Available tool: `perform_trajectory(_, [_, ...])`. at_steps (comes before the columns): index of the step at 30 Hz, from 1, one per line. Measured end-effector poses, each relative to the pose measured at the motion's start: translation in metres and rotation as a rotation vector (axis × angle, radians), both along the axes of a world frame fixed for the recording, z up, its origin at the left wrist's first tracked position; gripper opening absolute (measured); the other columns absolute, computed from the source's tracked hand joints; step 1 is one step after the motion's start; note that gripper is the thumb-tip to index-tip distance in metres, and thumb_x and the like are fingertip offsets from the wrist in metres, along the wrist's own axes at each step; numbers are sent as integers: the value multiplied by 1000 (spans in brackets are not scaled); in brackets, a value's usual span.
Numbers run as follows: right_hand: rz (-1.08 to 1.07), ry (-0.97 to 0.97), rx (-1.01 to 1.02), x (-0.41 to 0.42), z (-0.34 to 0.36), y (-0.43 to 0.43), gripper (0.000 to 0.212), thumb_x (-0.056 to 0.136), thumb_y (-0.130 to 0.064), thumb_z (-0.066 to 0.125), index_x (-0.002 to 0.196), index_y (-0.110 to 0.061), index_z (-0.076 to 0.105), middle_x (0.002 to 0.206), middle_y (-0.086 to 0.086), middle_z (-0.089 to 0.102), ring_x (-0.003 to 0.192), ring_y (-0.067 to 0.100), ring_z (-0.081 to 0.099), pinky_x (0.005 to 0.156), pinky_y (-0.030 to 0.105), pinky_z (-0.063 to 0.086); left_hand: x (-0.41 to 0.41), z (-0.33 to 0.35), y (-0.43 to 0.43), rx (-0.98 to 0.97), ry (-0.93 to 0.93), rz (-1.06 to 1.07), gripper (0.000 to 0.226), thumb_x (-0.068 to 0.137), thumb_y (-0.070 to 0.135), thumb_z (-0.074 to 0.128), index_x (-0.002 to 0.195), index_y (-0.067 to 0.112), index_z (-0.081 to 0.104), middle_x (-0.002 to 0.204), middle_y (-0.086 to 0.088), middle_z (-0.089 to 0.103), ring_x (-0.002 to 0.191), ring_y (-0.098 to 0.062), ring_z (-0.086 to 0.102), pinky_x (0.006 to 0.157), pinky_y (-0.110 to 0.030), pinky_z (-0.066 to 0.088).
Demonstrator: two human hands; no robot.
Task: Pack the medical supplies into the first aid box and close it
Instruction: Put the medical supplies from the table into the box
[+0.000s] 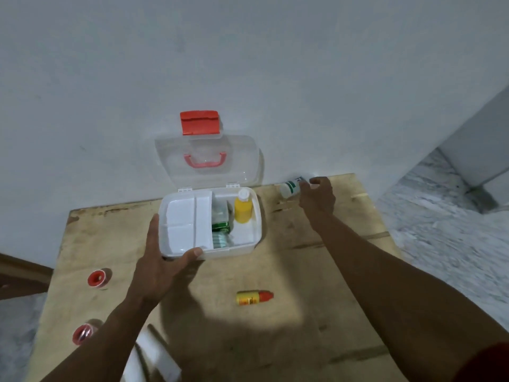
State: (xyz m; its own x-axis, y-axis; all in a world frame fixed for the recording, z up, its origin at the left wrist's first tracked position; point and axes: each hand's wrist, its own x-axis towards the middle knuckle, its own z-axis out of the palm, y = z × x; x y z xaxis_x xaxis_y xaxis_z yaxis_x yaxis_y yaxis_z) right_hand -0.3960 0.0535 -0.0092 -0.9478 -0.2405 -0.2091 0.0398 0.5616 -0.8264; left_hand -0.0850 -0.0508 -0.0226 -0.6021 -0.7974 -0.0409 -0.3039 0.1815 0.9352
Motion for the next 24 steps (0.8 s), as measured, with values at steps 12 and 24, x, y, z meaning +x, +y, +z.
perform_trajectory(12, [-42,-217,131,-59,-18,-33,61,85,-26,68,129,-4,31,126,22,56,115,39,57,96,41,49,-12,9,4,-3,-53,21,86,70,39,77,143,31,33,127,25,49,117,6,50,73,-5,50])
perform_trajectory(24, [24,-180,-28,-31,-10,-9,62,75,-23,71,127,-27,38,117,13,59,88,25,59,83,34,55,-6,2,2,49,-38,24,95,66,46,80,146,33,30,134,16,49,123,-6,50,87,-28,51])
